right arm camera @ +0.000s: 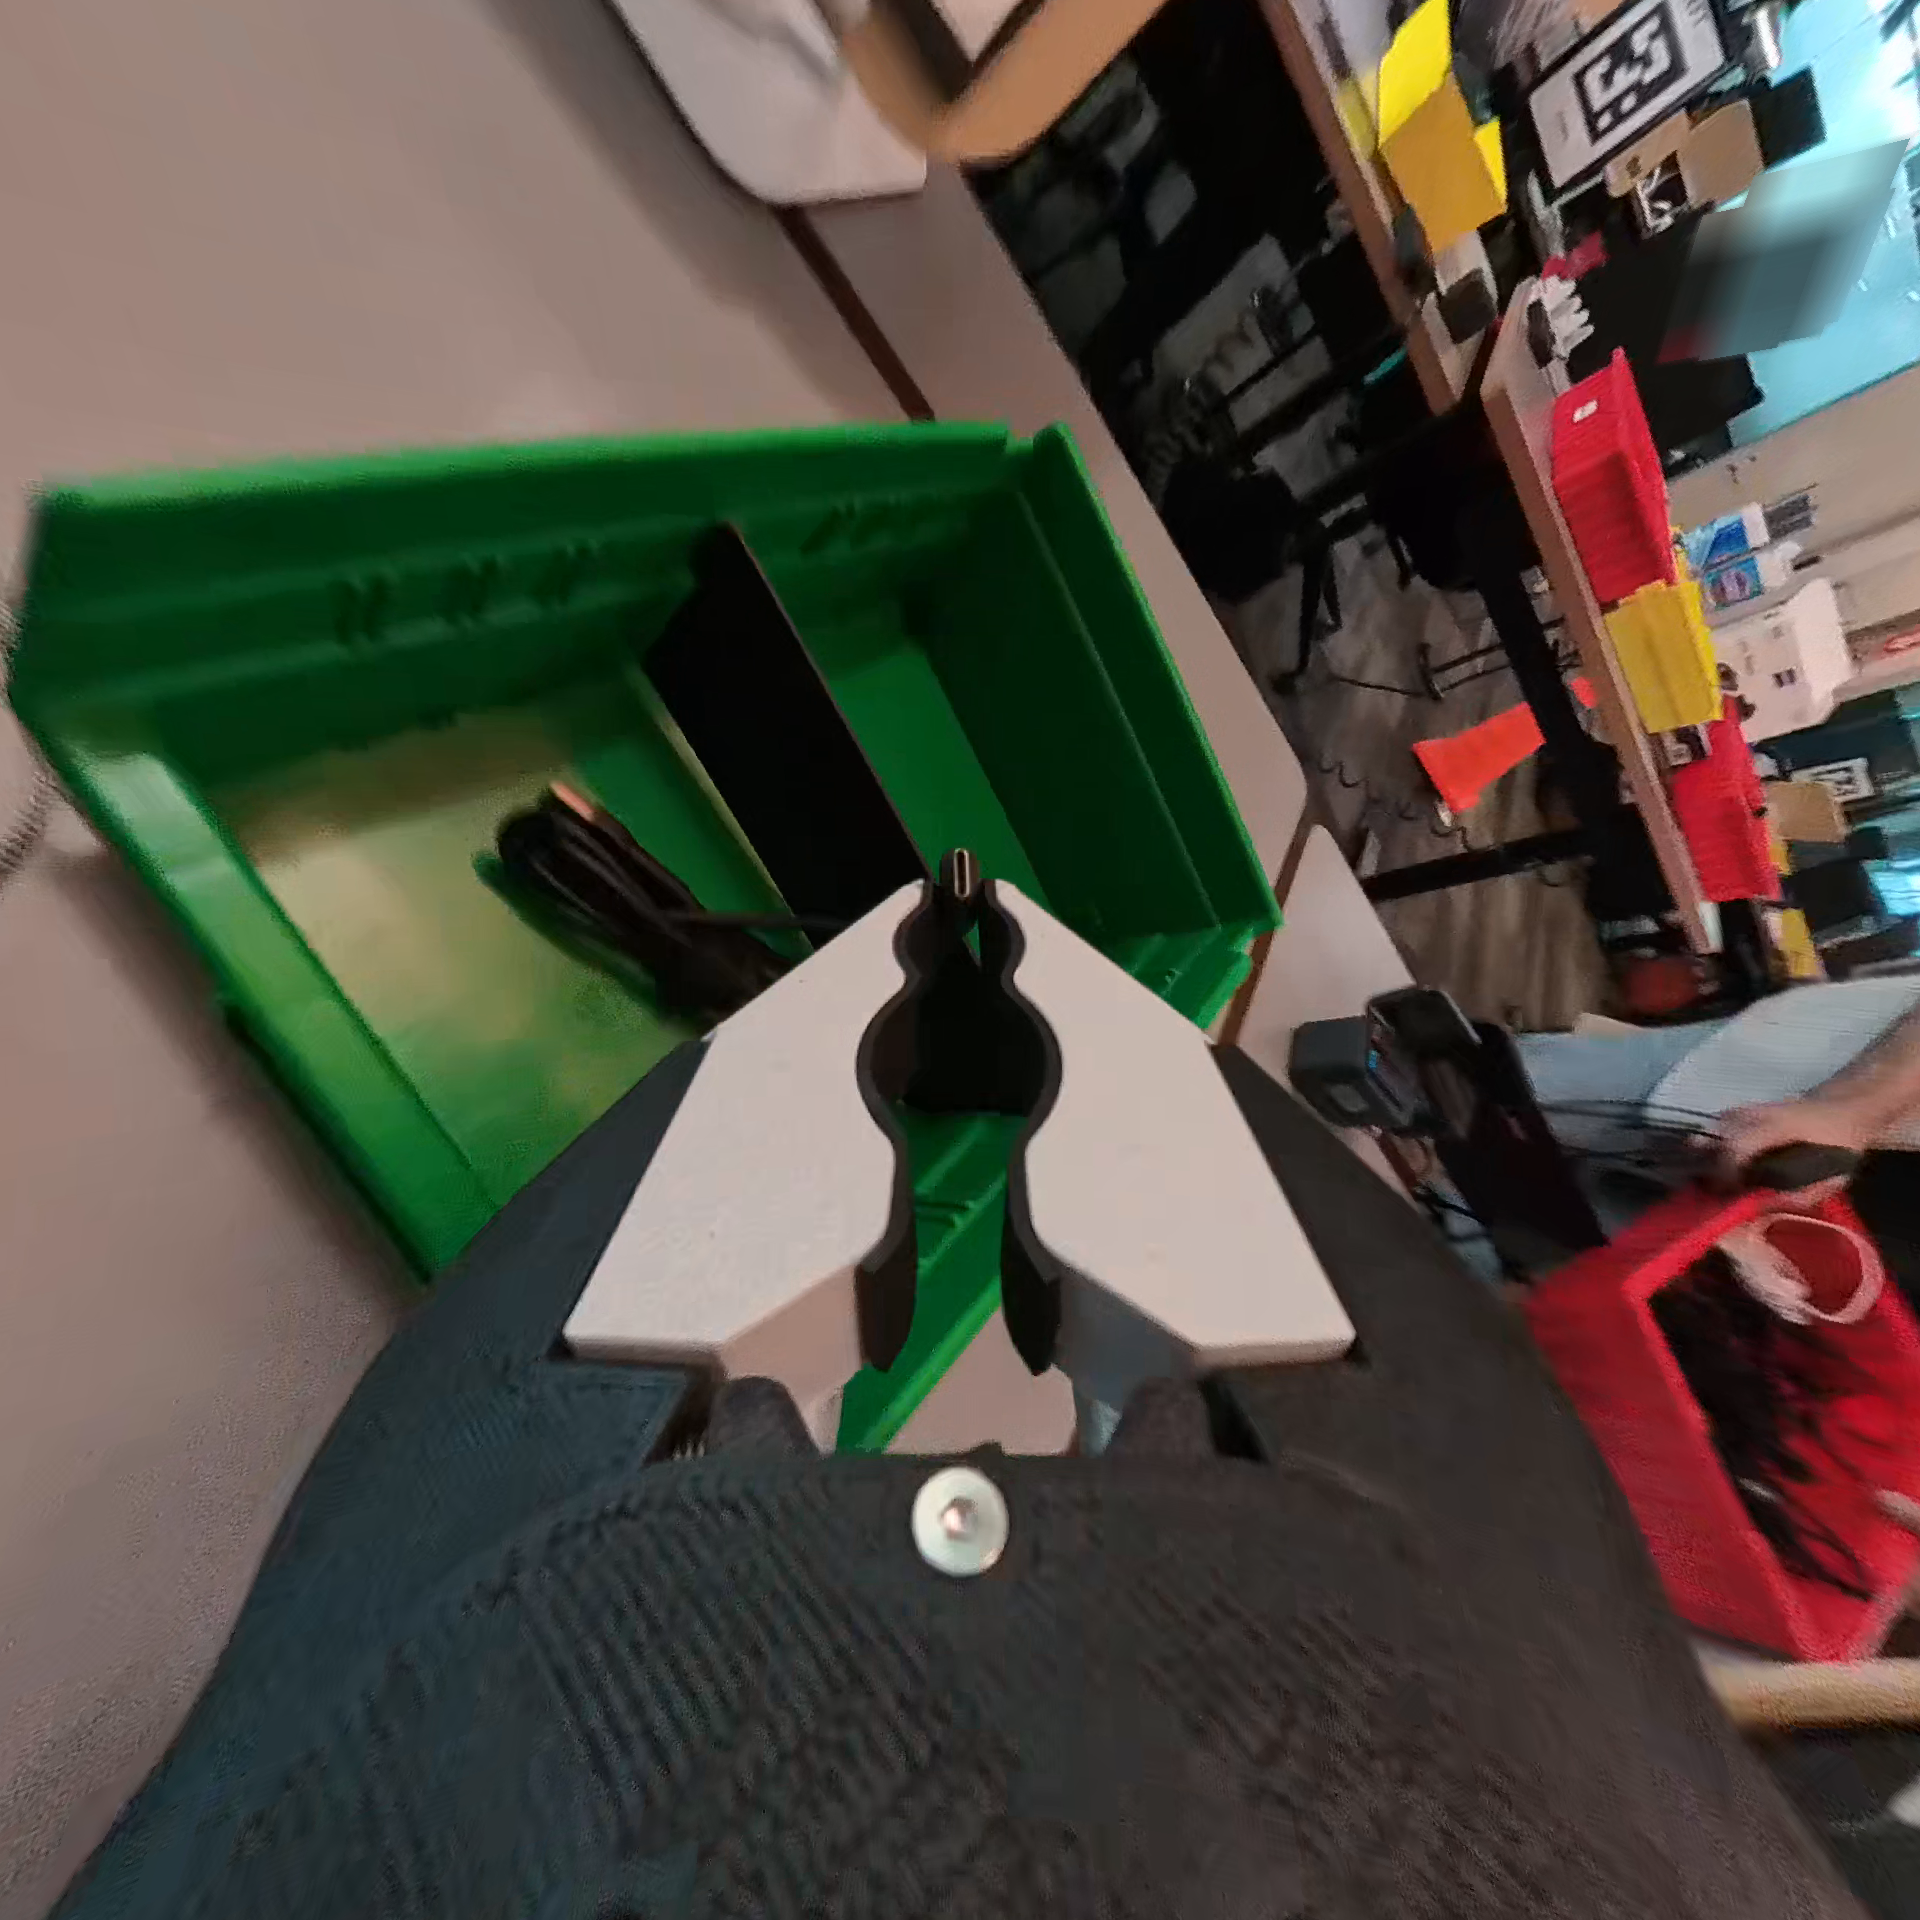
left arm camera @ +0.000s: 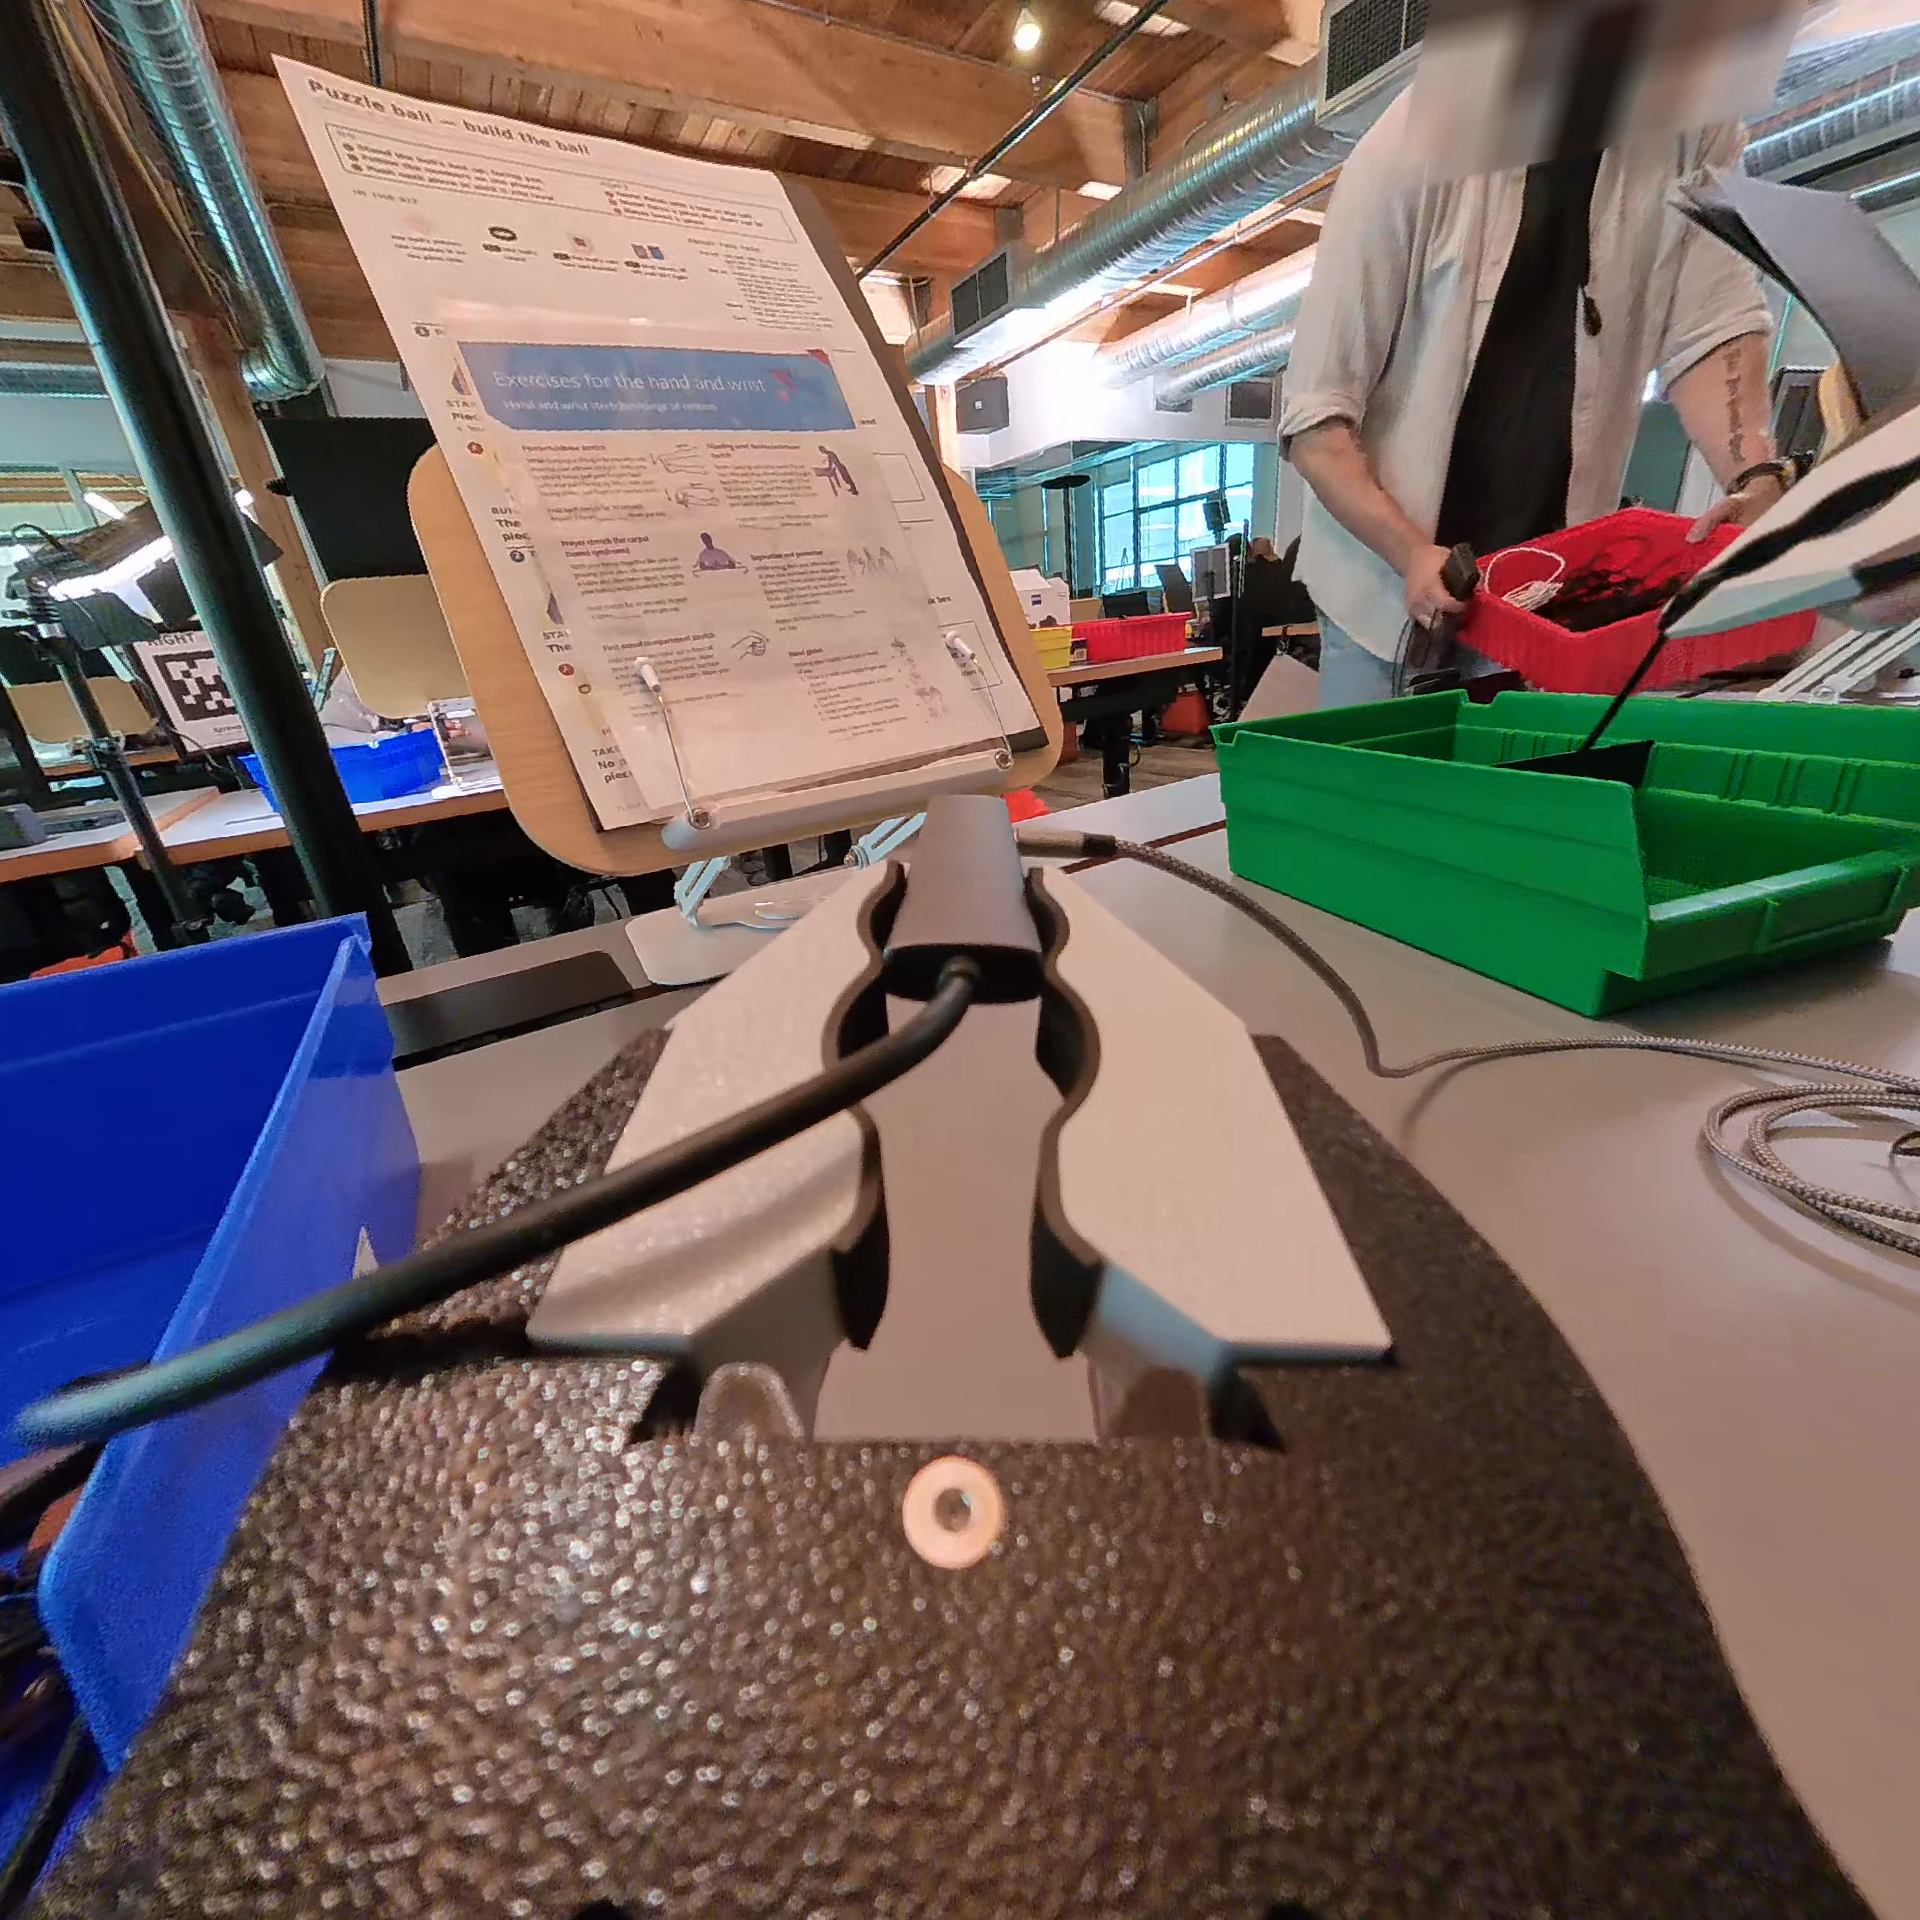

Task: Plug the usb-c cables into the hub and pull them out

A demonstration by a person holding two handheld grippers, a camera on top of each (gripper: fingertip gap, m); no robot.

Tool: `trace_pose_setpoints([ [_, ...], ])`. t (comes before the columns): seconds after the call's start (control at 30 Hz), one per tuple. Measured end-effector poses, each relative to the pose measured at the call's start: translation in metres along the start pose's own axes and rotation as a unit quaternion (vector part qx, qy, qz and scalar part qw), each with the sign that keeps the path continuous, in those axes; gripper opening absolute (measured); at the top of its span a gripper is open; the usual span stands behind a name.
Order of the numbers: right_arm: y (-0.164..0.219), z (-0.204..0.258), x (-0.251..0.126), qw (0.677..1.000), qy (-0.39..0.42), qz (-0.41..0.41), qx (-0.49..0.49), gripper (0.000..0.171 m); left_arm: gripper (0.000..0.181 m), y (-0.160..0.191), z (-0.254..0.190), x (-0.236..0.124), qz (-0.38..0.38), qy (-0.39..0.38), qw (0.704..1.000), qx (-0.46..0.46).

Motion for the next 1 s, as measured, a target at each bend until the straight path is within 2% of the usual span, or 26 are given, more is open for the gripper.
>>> trace_pose_setpoints([
  [0.13, 0.01, 0.002, 0.017, 0.999, -0.011, 0.036, -0.039, 0.006, 0.021, 0.001, 0.0, 0.001, 0.002, 0.003, 1.0, -0.002],
  [0.3, -0.001, 0.043, 0.025, 0.979, -0.009, -0.022, -0.2, 0.007, 0.021, 0.001, 0.001, 0.0, 0.001, 0.002, 1.0, -0.006],
  [0.37, -0.008, 0.06, 0.033, 0.977, 0.006, -0.021, -0.213, 0.009, 0.021, 0.001, 0.0, 0.001, 0.0, 0.007, 1.0, -0.013],
  [0.5, -0.029, 0.073, 0.043, 0.981, -0.007, -0.042, -0.19, 0.03, 0.021, 0.002, -0.001, 0.001, 0.002, 0.008, 1.0, -0.006],
  [0.57, -0.037, 0.071, 0.042, 0.98, -0.036, -0.038, -0.193, 0.051, 0.021, 0.002, 0.0, 0.0, 0.002, 0.006, 1.0, -0.009],
  [0.63, -0.042, 0.062, 0.036, 0.979, -0.052, -0.024, -0.195, 0.052, 0.021, 0.002, 0.002, 0.0, 0.0, 0.004, 1.0, -0.014],
  [0.73, -0.048, 0.043, 0.02, 0.985, -0.073, -0.012, -0.156, 0.058, 0.021, 0.002, 0.002, 0.0, -0.001, 0.006, 1.0, -0.016],
  [0.83, -0.051, 0.018, 0.0, 0.996, -0.027, -0.019, -0.085, 0.058, 0.021, 0.001, 0.0, 0.001, -0.001, 0.012, 1.0, -0.016],
  [0.9, -0.061, 0.018, -0.017, 0.998, -0.039, -0.054, 0.006, 0.061, 0.021, 0.001, -0.001, 0.001, -0.001, 0.018, 1.0, -0.017],
  [1.0, -0.092, 0.053, -0.039, 0.977, -0.076, -0.156, 0.124, 0.068, 0.021, 0.0, -0.002, 0.002, -0.003, 0.025, 0.999, -0.029],
])
Point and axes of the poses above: each gripper's, where its closed fingertips meet, x out along the fingers, y out of its underside, z = x × y across the jaws, the point moved 8 cm from there along -x, back along the fingers, and after that the axes turned 5 degrees about y, right-handed, at the moved point
